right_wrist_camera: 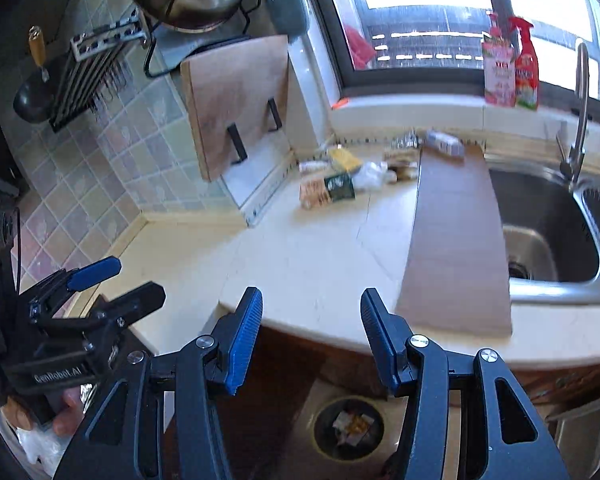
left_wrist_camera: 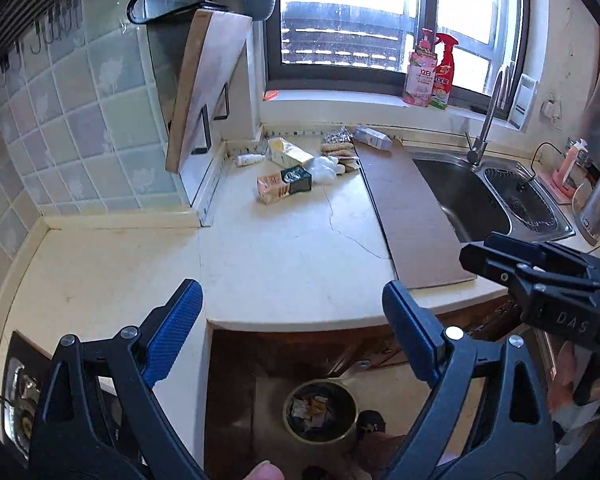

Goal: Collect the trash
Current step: 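Raise both tools back toward the counter, then grasp the green drink carton with the left tool while the right tool grasps the plastic bag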

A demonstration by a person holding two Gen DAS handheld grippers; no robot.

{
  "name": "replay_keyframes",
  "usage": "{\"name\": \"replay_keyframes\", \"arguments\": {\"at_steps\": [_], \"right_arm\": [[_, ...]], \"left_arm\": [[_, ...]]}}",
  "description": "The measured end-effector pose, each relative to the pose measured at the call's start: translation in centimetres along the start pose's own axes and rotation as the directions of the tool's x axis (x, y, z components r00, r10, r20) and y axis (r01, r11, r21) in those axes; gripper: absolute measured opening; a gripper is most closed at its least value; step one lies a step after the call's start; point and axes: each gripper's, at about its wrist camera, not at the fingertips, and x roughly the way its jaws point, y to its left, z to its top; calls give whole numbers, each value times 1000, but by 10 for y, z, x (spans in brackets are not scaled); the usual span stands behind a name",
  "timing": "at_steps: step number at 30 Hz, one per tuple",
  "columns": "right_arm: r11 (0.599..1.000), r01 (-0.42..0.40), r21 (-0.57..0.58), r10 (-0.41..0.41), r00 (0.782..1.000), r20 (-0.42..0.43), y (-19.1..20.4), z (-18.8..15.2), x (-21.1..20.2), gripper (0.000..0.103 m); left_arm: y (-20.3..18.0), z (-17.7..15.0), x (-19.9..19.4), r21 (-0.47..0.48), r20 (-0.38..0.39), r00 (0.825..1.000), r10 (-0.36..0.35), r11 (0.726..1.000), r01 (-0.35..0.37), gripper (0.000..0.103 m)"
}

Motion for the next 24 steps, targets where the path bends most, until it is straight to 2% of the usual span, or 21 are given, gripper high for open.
{"name": "replay_keyframes", "arguments": {"at_steps": [4, 9, 14, 16, 18, 24], "right_arm": [[1000, -21, 14, 21, 1000, 0, -13, 67, 4, 52], [998, -60, 29, 60, 998, -12, -43, 136, 43, 52], [995, -87, 50, 91, 993, -70, -87, 192, 115, 52], [992, -101, 80, 109, 989, -103, -109, 208, 147, 52], [987, -111, 114, 127, 982, -140, -129, 221, 179, 52], [972, -145, 187, 186, 956, -226, -175, 250, 274, 52]], "left_arm": [[-2, 45, 11, 11, 28, 998, 53, 999, -53, 90], [-11, 83, 62, 26, 10, 996, 88, 996, -88, 90], [-20, 119, 147, 36, -60, 993, 102, 994, -100, 90], [-23, 132, 187, 72, -85, 989, 120, 991, -114, 90], [-27, 140, 225, 115, -116, 983, 145, 985, -131, 90], [-24, 153, 335, 179, -250, 955, 159, 977, -116, 90]]}}
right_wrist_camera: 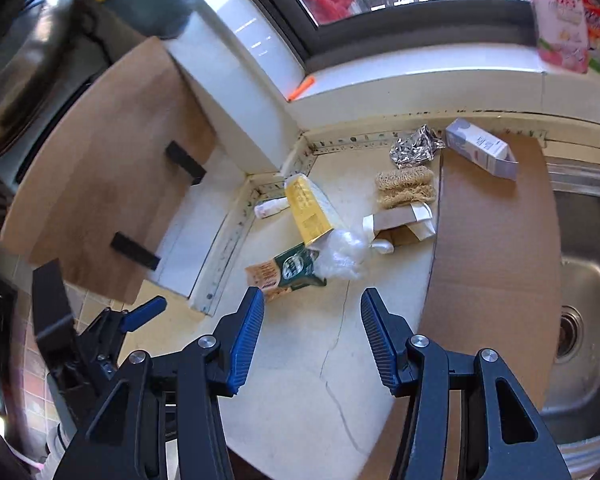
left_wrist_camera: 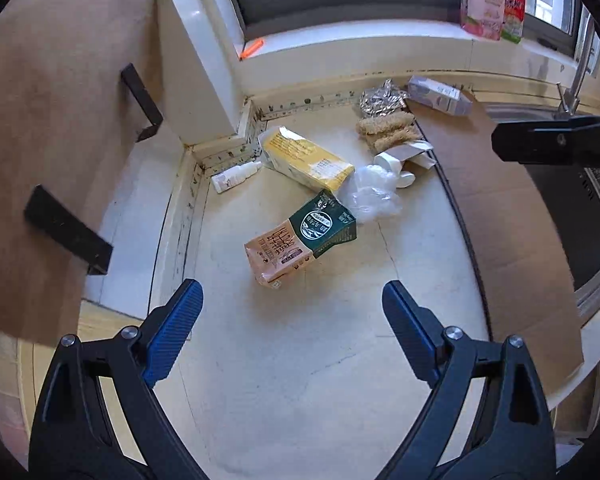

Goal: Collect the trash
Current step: 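Grasp the green drink carton with the left tool while the right tool grasps the plastic bag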

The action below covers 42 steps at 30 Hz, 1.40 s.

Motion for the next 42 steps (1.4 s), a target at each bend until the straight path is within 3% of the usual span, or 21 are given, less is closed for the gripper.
{"name": "replay_keyframes", "arguments": {"at_steps": [8, 17, 20, 22, 30, 37, 42], "right_arm": [[997, -45, 64, 52, 993, -106, -35, 28, 98, 52], [992, -78, 103, 95, 980, -173, -46, 29, 156, 52], [990, -84, 117, 105, 978, -181, -46, 31, 167, 52], [988, -87, 131, 111, 976, -188, -46, 32, 174, 52], [982, -73, 173, 110, 971, -212, -44, 32, 202, 52], [983, -66, 173, 105, 967, -231, -35, 28, 225, 51], [992, -80, 98, 101, 967, -235, -17, 21, 231, 32]], "left_arm": [[0, 29, 97, 71, -112, 994, -2, 997, 10, 90], [3, 42, 156, 86, -206, 978, -35, 995, 54, 90], [8, 44, 168, 61, -235, 970, -55, 996, 71, 83], [12, 44, 175, 23, -255, 964, -80, 996, 89, 66], [26, 31, 177, -117, -261, 957, -128, 988, 101, 38], [33, 13, 171, -233, -247, 956, -160, 967, 102, 36], [38, -1, 164, -299, -237, 957, -167, 950, 92, 36]]}}
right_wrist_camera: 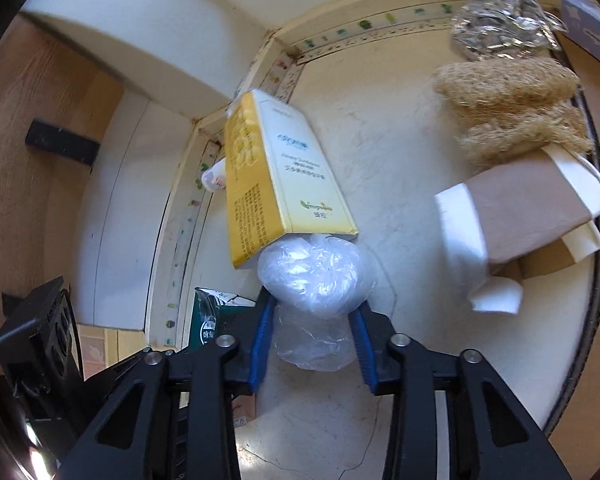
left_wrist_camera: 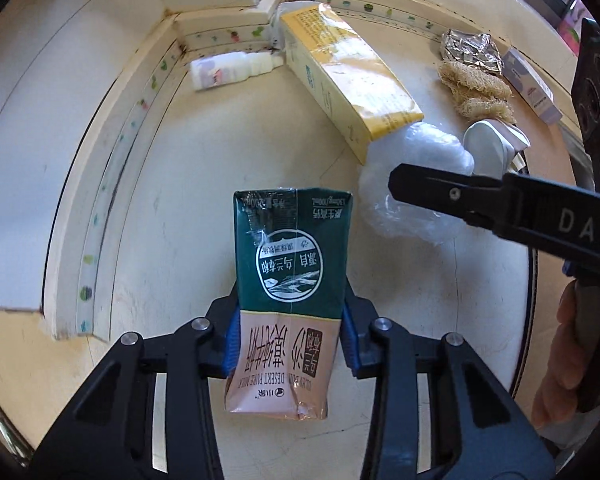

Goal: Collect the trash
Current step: 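Grasp the green drink carton with the left tool while the right tool grasps the plastic bag, then carry the carton and plastic bag down over the bin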

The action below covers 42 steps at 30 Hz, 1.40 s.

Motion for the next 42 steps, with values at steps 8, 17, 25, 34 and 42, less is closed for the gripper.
{"name": "replay_keyframes", "arguments": {"at_steps": [8, 17, 25, 34, 42], "right_arm": [[997, -10, -76, 12, 1000, 23, 20, -26, -21, 24], [995, -8, -104, 15, 997, 72, 39, -94, -78, 23], [985, 24, -171, 0, 990, 138, 73, -184, -138, 23], [981, 78, -178, -33, 970, 240, 108, -308, -185, 23], [981, 144, -127, -105, 956, 273, 118, -431, -193, 23]], "left_arm": [[12, -43, -29, -72, 33, 999, -25, 997, 28, 36], [11, -108, -81, -84, 84, 994, -73, 993, 80, 36], [6, -183, -145, -48, 158, 980, -120, 991, 128, 36], [13, -285, -197, -7, 210, 967, -147, 988, 152, 36], [22, -372, -201, 47, 186, 966, -181, 983, 175, 36]]}}
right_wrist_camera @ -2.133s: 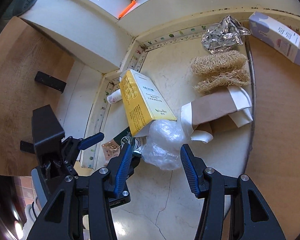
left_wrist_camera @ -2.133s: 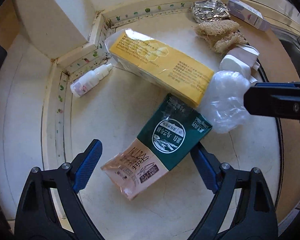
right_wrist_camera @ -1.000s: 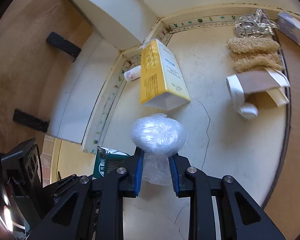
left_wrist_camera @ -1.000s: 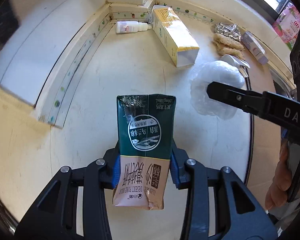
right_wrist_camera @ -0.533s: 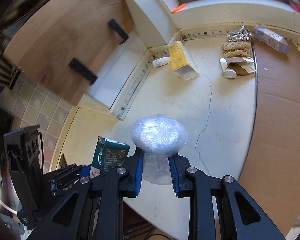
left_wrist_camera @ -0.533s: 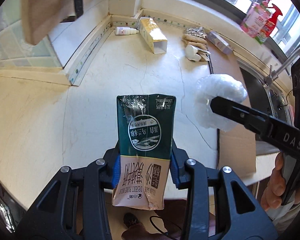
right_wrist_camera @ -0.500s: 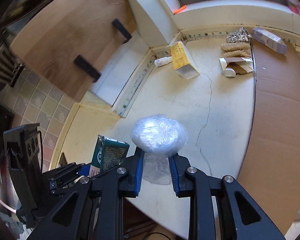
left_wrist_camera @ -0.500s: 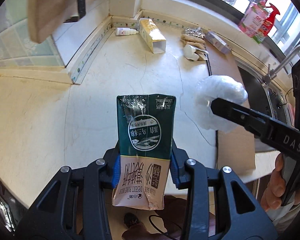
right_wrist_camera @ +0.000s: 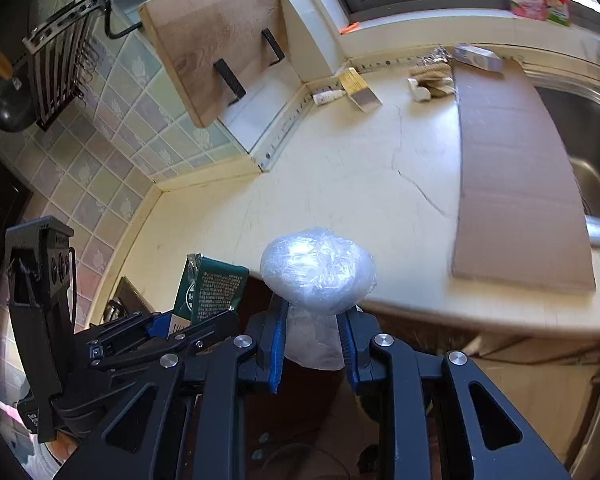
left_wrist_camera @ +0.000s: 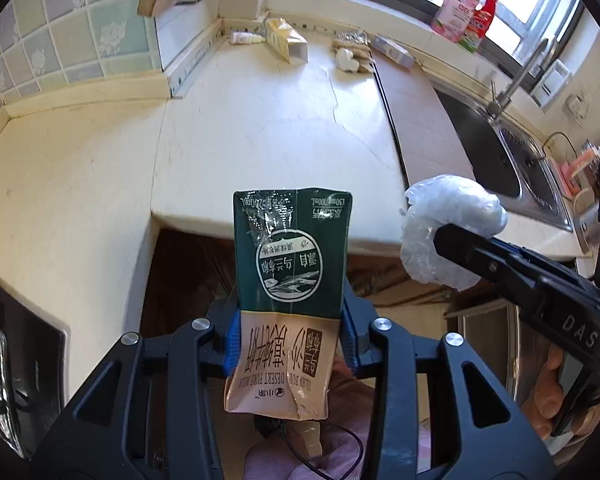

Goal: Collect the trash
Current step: 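Carry the carton and plastic bag down over the bin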

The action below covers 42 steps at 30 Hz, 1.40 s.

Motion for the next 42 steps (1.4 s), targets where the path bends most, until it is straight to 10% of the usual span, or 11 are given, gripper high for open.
{"name": "replay_keyframes", "arguments": {"at_steps": [18, 42], "right_arm": [[986, 150, 72, -132, 970, -203, -36, -173, 25, 23], [982, 174, 69, -130, 899, -419, -191, -326, 310, 25]], "left_arm": [[-14, -111, 84, 36, -194, 981, -28, 999, 35, 36], [64, -245, 383, -65, -341, 940, 27, 997, -52, 37]]}}
